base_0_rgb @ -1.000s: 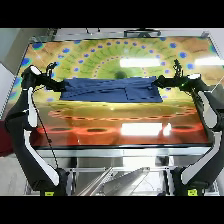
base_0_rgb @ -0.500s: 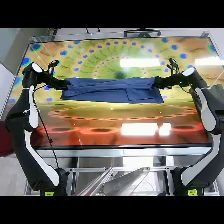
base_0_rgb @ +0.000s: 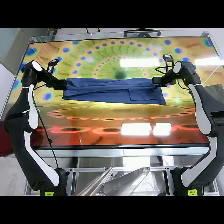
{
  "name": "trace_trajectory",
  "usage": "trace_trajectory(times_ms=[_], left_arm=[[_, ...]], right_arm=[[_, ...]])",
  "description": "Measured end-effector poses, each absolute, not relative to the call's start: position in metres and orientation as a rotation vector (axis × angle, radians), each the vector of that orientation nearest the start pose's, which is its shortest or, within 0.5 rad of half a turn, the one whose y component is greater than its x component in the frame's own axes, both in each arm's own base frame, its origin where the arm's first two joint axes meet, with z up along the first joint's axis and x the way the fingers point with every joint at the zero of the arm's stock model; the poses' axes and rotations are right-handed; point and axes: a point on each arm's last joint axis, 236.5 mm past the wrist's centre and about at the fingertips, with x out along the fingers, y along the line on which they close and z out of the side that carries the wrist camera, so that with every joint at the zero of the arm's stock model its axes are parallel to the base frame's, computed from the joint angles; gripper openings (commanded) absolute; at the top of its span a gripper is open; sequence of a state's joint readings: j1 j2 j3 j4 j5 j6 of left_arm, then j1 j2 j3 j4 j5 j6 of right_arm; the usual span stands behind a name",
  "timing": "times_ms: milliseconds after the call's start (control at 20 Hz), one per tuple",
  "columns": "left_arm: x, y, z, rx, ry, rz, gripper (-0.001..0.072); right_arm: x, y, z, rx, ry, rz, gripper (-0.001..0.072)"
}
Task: Fold the shirts.
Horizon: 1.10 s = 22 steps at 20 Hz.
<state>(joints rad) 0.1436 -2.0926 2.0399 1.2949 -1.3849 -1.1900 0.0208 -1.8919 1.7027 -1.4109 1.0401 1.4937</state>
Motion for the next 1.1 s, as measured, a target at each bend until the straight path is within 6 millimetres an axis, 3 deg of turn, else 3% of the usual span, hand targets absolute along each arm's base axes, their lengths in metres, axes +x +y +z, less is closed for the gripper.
trace_trajectory(times_ms=[400, 450, 500, 550, 750, 900, 950, 1000, 1100], left_arm=[[0.547, 0.004, -0.073, 0.045, 1.331, -0.320, 0.0016], [0.549, 0.001, -0.073, 0.053, 1.324, -0.321, 0.0088], [0.550, -0.001, -0.073, 0.062, 1.317, -0.320, 0.0297], [0.551, -0.001, -0.072, 0.070, 1.313, -0.319, 0.0336], [0.554, -0.005, -0.060, 0.074, 1.287, -0.321, 0.0335], [0.557, 0.013, -0.032, 0.112, 1.242, -0.272, 0.0336], [0.557, 0.021, -0.020, 0.120, 1.223, -0.253, 0.0335], [0.557, 0.027, -0.009, 0.119, 1.204, -0.241, 0.0331], [0.556, 0.037, 0.012, 0.111, 1.168, -0.220, 0.0288]], right_arm=[[0.544, 0.040, -0.068, 0.061, 1.206, 0.113, 0.0037], [0.544, 0.042, -0.068, 0.070, 1.205, 0.117, 0.0205], [0.544, 0.042, -0.068, 0.070, 1.205, 0.117, 0.0428], [0.544, 0.044, -0.067, 0.079, 1.204, 0.120, 0.0479], [0.543, 0.042, -0.060, 0.079, 1.201, 0.118, 0.0480], [0.538, 0.026, -0.047, 0.075, 1.204, 0.094, 0.0480], [0.535, 0.022, -0.046, 0.104, 1.218, 0.093, 0.0509], [0.532, 0.021, -0.047, 0.146, 1.231, 0.098, 0.0673], [0.529, 0.018, -0.051, 0.221, 1.249, 0.130, 0.0712]])
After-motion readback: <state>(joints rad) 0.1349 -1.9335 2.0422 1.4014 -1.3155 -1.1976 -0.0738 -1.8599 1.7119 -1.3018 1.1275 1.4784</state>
